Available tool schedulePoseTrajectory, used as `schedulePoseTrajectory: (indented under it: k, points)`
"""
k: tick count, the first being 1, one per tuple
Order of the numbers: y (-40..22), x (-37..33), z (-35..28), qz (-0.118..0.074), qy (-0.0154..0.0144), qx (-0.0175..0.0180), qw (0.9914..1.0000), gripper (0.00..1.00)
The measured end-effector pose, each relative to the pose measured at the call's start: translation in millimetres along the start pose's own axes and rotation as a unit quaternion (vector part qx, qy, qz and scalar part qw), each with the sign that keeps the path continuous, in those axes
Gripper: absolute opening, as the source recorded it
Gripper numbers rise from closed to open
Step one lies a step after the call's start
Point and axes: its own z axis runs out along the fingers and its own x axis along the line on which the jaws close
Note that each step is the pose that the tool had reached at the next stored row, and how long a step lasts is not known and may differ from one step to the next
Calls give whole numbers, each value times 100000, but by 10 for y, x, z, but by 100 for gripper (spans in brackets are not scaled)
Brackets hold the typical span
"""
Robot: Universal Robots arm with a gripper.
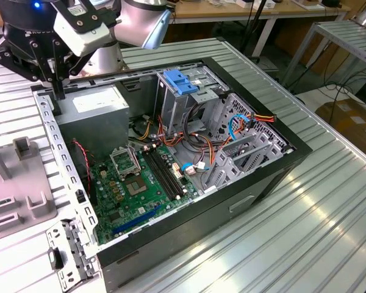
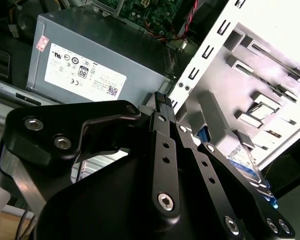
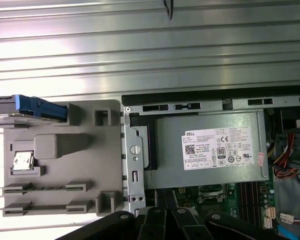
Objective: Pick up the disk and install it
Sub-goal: 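Reach for the disk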
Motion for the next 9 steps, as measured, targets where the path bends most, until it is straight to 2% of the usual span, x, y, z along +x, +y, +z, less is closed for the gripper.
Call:
schedulePoseTrajectory:
  k: [9]
  points:
    - [-5, 73, -2, -1, 4, 1, 100000, 11]
